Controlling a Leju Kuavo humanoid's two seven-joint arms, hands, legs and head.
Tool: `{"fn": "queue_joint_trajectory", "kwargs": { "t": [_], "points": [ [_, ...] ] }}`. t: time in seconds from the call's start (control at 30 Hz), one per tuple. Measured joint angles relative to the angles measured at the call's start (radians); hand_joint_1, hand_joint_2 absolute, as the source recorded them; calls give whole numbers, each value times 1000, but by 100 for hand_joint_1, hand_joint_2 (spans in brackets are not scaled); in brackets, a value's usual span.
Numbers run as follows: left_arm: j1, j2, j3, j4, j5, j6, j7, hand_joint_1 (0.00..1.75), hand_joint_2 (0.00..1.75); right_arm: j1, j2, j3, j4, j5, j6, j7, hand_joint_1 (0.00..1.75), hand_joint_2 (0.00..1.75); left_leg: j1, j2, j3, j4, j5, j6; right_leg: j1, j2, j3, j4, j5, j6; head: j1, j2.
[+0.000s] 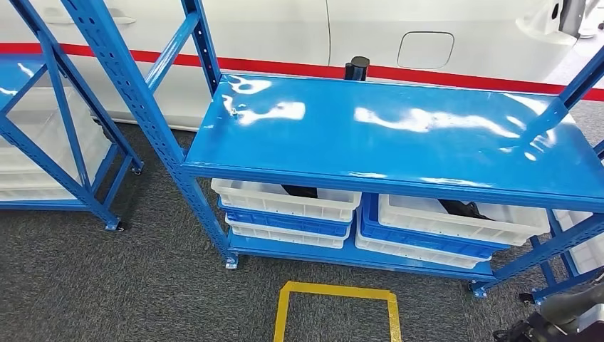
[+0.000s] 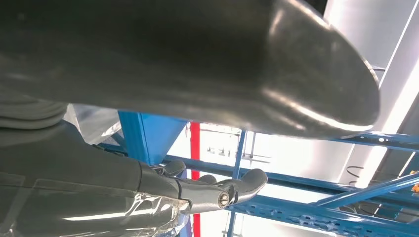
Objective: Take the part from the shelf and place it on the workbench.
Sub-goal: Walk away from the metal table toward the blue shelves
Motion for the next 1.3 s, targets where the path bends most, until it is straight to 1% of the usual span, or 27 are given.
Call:
{"fn": "queue_joint_trajectory", "kwargs": {
  "t": [0.07, 0.1, 0.13, 0.17, 0.2, 0.23, 0.27, 0.3, 0.33, 0.37, 0.43, 0.47, 0.5, 0.57, 0.6, 0.7, 0.77, 0.83, 0.9, 0.97, 1.0, 1.1, 1.13, 1.17, 1.23, 1.27, 1.3],
  "points": [
    [0, -1, 4, -1, -5, -4, 0, 0, 0, -3, -2, 0, 1, 15, -8, -1, 0, 0, 3, 20, 9, -13, 9, 13, 2, -47, -26, 49, -27, 3, 4, 0],
    [0, -2, 8, -1, -10, -7, 0, 0, 0, -4, -2, 1, 2, 25, -14, -1, 0, 0, 3, 29, 11, -16, 11, 16, 2, -77, -51, 103, -54, 1, 6, 0],
    [1, -3, 12, -2, -13, -9, 0, 0, 0, -6, -3, 2, 3, 34, -19, -1, 0, 0, 3, 39, 10, -16, 12, 19, 1, -94, -82, 167, -82, 0, 9, 0],
    [2, -4, 16, -2, -15, -10, 0, 0, 0, -6, -3, 2, 5, 39, -22, 0, 0, 0, 3, 47, 9, -15, 12, 19, -1, -100, -110, 225, -103, 2, 9, 0],
    [2, -5, 20, -2, -18, -10, 0, 0, 0, -5, -3, 2, 8, 43, -23, 0, 0, 0, 3, 54, 8, -15, 11, 18, -4, -104, -125, 257, -111, 8, 9, 0],
    [2, -6, 23, -2, -20, -11, 0, 0, 0, -5, -3, 3, 10, 46, -24, 0, 0, 0, 4, 58, 9, -15, 10, 17, -9, -106, -121, 252, -103, 17, 9, 0],
    [2, -6, 25, -2, -22, -12, 0, 0, 0, -5, -3, 3, 11, 47, -25, -1, 0, 0, 6, 62, 10, -14, 9, 14, -14, -110, -98, 210, -83, 28, 9, 0],
    [2, -7, 26, -2, -24, -12, 0, 0, 0, -5, -4, 4, 13, 48, -26, -1, 0, 0, 7, 64, 12, -13, 7, 10, -18, -115, -62, 143, -58, 40, 9, 0],
    [2, -7, 28, -2, -25, -13, 0, 0, 0, -6, -4, 5, 14, 49, -26, -2, 0, 0, 6, 65, 13, -11, 3, 4, -21, -122, -27, 78, -37, 46, 10, 0],
    [2, -8, 29, -2, -25, -13, 0, 0, 0, -6, -4, 7, 15, 50, -27, -2, 0, 0, 4, 66, 15, -9, -1, -3, -21, -127, 1, 29, -22, 46, 10, 0],
    [2, -7, 32, -2, -25, -13, 0, 0, 0, -6, -4, 9, 17, 50, -28, -3, 0, 0, 0, 68, 16, -7, -6, -13, -20, -129, 20, -4, -11, 32, 9, 0],
    [2, -7, 34, -2, -25, -13, 0, 0, 0, -6, -4, 9, 17, 50, -29, -3, 0, 0, 0, 68, 17, -8, -6, -10, -20, -127, 21, -5, -9, 25, 7, 0],
    [2, -7, 36, -2, -25, -13, 0, 0, 0, -7, -4, 10, 18, 50, -29, -3, 0, 0, 1, 68, 18, -9, -6, -1, -21, -126, 20, -6, -8, 23, 6, 0],
    [2, -7, 41, -3, -26, -14, 0, 0, 0, -7, -4, 14, 19, 50, -30, -4, 0, 0, 3, 69, 19, -12, -3, 20, -19, -124, 20, -7, -8, 21, 5, 0],
    [2, -7, 42, -3, -26, -15, 0, 0, 0, -8, -4, 16, 21, 50, -30, -5, 0, 0, 3, 69, 20, -14, -3, 24, -17, -124, 21, -7, -8, 21, 5, 0],
    [2, -9, 46, -3, -31, -23, -1, 0, 0, -11, -4, 20, 27, 51, -34, -6, 0, 0, 5, 69, 23, -21, 1, 18, -14, -124, 21, -6, -9, 16, 5, 0],
    [2, -11, 50, -4, -39, -29, 1, 0, 0, -13, -5, 22, 29, 52, -37, -7, 0, 0, 6, 69, 24, -24, 3, 3, -12, -125, 21, -6, -10, 10, 5, 0],
    [2, -15, 55, -8, -50, -35, 5, 0, 0, -14, -6, 23, 30, 53, -41, -9, 0, 0, 8, 69, 25, -26, 4, -18, -10, -125, 20, -5, -10, 6, 5, 0],
    [2, -17, 63, -12, -62, -45, 8, 0, 0, -14, -8, 24, 31, 53, -42, -10, 0, 0, 9, 69, 26, -27, 4, -30, -10, -125, 21, -5, -10, 6, 5, 0],
    [2, -19, 69, -14, -74, -56, 10, 0, 0, -14, -9, 24, 31, 53, -43, -11, 0, 0, 8, 69, 26, -27, 4, -32, -10, -125, 21, -6, -9, 6, 5, 0],
    [2, -19, 72, -14, -81, -60, 10, 0, 0, -14, -9, 25, 32, 54, -43, -12, 0, 0, 6, 69, 25, -26, 4, -29, -14, -125, 23, -10, -6, 9, 5, 0],
    [0, -21, 79, -16, -93, -66, 8, 0, 0, -18, -12, 27, 33, 57, -43, -13, 0, 0, 7, 72, 51, -74, 25, -7, -18, -126, 32, -26, 1, 20, 5, 0],
    [-1, -23, 81, -16, -96, -67, 7, 0, 0, -21, -13, 27, 34, 58, -44, -14, 0, 0, 11, 74, 64, -97, 36, -1, -15, -124, 23, -7, -9, 20, 7, 0],
    [-2, -24, 82, -16, -97, -67, 7, 0, 0, -23, -15, 28, 35, 58, -44, -14, 0, 0, 16, 76, 73, -110, 44, 1, -17, -123, 2, 34, -28, 20, 9, 0],
    [-2, -26, 85, -16, -98, -68, 7, 0, 0, -23, -17, 29, 37, 59, -44, -13, 0, 0, 20, 77, 74, -115, 46, 1, -22, -121, -57, 147, -68, 23, 11, 0],
    [-2, -27, 86, -16, -98, -68, 7, 0, 0, -22, -18, 29, 40, 59, -44, -13, 0, 0, 23, 78, 74, -114, 44, -3, -26, -121, -76, 184, -75, 31, 11, 0],
    [-1, -28, 88, -16, -98, -68, 8, 0, 0, -22, -19, 29, 42, 59, -44, -13, 0, 0, 27, 77, 74, -112, 41, -9, -33, -122, -78, 187, -68, 43, 11, 0]
  ]
}}
